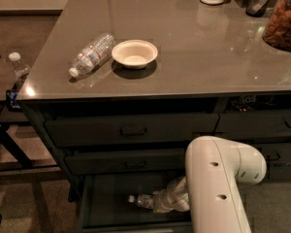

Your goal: Place blue plastic bottle into bottom drawer

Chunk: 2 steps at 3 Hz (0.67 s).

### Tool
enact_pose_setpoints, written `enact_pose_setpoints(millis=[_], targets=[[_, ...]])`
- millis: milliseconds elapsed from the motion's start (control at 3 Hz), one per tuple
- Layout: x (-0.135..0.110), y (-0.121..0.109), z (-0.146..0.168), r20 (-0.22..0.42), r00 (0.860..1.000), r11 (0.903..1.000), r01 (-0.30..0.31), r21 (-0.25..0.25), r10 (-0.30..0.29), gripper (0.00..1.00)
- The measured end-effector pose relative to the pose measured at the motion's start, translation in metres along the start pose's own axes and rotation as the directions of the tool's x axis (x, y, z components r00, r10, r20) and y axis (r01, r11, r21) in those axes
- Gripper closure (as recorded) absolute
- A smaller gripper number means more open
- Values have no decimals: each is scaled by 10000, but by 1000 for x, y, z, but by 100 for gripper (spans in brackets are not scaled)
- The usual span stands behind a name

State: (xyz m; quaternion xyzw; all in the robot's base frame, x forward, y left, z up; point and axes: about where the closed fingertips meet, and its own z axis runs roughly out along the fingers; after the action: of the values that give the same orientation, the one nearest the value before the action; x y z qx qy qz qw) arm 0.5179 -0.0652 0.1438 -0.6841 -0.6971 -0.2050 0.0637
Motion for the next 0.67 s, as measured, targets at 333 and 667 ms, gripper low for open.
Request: enact_pose_setpoints(millis=[333, 667], targets=[[0, 0, 0, 0, 10000, 10000, 0, 0, 0, 58], [0, 0, 0, 0, 10000, 10000, 0, 0, 0, 36]])
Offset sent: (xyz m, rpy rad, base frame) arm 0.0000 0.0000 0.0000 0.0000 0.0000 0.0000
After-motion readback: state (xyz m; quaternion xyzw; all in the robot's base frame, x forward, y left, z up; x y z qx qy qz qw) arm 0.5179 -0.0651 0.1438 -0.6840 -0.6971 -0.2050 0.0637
